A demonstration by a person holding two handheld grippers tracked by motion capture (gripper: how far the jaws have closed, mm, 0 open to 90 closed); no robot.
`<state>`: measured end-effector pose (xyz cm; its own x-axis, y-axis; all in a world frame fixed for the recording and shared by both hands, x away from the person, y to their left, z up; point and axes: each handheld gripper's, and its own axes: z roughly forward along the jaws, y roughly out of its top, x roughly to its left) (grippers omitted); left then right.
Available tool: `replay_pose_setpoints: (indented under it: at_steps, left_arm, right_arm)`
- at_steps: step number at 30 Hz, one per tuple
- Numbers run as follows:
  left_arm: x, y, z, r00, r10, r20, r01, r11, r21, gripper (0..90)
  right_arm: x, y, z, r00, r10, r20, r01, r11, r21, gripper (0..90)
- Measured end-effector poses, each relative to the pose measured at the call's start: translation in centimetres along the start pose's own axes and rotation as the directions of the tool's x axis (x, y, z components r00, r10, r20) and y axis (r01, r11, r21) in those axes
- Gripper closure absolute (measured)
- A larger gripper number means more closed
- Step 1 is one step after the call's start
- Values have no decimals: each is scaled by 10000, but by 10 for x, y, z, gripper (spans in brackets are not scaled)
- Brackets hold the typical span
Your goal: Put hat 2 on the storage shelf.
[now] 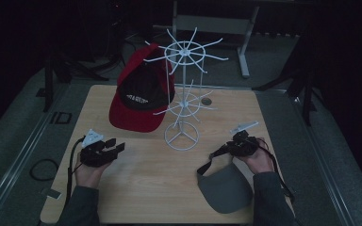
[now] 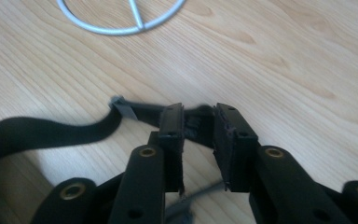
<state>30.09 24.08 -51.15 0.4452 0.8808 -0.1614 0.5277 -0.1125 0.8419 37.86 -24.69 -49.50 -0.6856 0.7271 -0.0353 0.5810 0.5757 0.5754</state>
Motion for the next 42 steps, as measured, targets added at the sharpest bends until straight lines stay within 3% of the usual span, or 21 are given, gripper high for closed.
replay_pose_setpoints:
  at_steps: [10,19,26,36,42]
  left_arm:
    - [0,0,0,10000,-3,3,3,10000,10,538]
    - [0,0,0,10000,-19,10,19,10000,9,537]
    - [0,0,0,10000,-19,12,19,10000,31,536]
    - [1,0,0,10000,-34,13,34,10000,28,533]
    - [0,0,1,10000,-33,9,33,10000,27,532]
  right_arm:
    - [6,13,12,9977,-582,-338,588,9981,180,654]
    - [12,13,20,9870,-1352,-869,1382,9899,299,616]
    - [14,15,24,9808,-1491,-1260,1517,9884,115,614]
    - [16,10,33,9655,-1847,-1834,1983,9784,585,619]
    - [20,8,38,9603,-2137,-1792,2341,9669,1014,627]
